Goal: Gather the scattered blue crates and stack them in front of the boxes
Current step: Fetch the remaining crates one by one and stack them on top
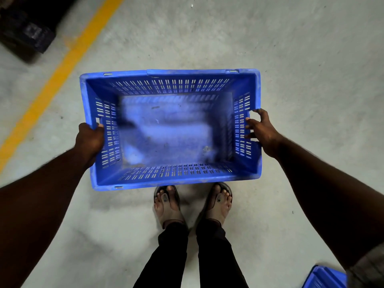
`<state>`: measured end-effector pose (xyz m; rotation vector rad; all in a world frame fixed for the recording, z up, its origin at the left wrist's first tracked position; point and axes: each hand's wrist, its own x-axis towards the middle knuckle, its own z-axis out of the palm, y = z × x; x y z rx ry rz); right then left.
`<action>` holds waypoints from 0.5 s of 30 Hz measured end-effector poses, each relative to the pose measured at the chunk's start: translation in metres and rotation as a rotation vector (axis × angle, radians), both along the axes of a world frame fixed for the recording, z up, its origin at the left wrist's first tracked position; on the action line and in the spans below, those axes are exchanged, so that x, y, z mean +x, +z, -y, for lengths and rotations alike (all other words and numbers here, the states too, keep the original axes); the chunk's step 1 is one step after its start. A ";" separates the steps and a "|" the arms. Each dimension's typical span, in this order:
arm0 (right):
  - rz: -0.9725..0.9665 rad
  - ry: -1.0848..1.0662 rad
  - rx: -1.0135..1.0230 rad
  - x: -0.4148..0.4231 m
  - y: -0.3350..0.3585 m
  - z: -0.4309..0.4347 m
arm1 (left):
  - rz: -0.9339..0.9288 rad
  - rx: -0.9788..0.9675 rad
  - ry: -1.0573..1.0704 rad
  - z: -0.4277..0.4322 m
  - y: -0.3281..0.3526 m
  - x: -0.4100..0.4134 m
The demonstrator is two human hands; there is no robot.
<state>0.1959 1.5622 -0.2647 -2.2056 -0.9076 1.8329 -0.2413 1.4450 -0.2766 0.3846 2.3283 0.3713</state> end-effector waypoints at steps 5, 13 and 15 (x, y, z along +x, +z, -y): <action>-0.002 0.006 -0.014 -0.008 0.040 -0.007 | -0.128 -0.008 -0.064 0.002 0.055 0.012; 0.006 0.092 0.052 -0.012 0.127 -0.009 | -0.198 0.014 -0.132 0.021 0.138 0.017; 0.005 0.132 0.072 -0.013 0.151 -0.007 | -0.211 0.019 -0.121 0.033 0.156 0.019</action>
